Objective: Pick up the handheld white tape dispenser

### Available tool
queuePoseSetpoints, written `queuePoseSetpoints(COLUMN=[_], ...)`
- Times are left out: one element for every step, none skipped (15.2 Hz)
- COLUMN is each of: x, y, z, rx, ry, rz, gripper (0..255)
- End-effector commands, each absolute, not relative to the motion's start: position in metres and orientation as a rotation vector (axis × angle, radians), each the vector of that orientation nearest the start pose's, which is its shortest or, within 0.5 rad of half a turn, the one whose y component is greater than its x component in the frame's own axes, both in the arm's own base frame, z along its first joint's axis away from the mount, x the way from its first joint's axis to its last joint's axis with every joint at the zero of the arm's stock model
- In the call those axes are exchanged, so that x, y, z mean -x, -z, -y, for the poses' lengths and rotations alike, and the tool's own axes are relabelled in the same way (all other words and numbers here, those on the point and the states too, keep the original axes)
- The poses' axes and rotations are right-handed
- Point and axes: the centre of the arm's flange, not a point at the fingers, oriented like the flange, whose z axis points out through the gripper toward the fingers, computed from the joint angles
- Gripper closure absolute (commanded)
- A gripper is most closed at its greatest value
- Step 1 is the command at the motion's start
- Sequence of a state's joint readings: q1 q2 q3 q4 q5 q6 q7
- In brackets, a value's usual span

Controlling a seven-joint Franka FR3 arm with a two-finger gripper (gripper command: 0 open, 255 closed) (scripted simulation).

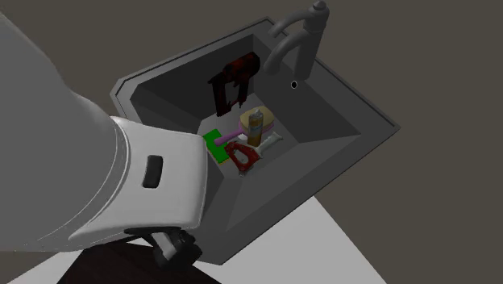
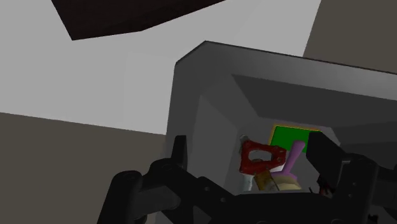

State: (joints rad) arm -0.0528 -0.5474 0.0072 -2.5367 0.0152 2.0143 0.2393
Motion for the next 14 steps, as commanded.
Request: queuePoseSetpoints(x=[-0.395,-0.402,-0.410,-0.417,-0.424,-0.432,-0.439,-0.446,-0.454,-0.462,-0.469,-0.477,-0.485,-0.493], y=[-0.440,-0.430,-0.420,-0.409,-0.399,-0.389,-0.379,-0.369,-0.359,-0.349,-0.339,-0.329,-0.319,-0.309], z=[0.015,0.015,0.015,0.015,0.015,0.015,0.016,0.016,0.016,0.016,0.017,0.017,0.018,0.019], rx=[3.066,3.051,3.036,3.021,3.006,2.990,2.974,2.958,2.942,2.925,2.908,2.891,2.874,2.856], ry=[0.057,0.065,0.072,0.080,0.087,0.095,0.102,0.110,0.117,0.124,0.131,0.138,0.145,0.152], rz=[-0.516,-0.544,-0.572,-0.599,-0.627,-0.654,-0.681,-0.708,-0.734,-0.761,-0.787,-0.812,-0.838,-0.863], gripper=[0,0,0,0,0,0,0,0,0,0,0,0,0,0])
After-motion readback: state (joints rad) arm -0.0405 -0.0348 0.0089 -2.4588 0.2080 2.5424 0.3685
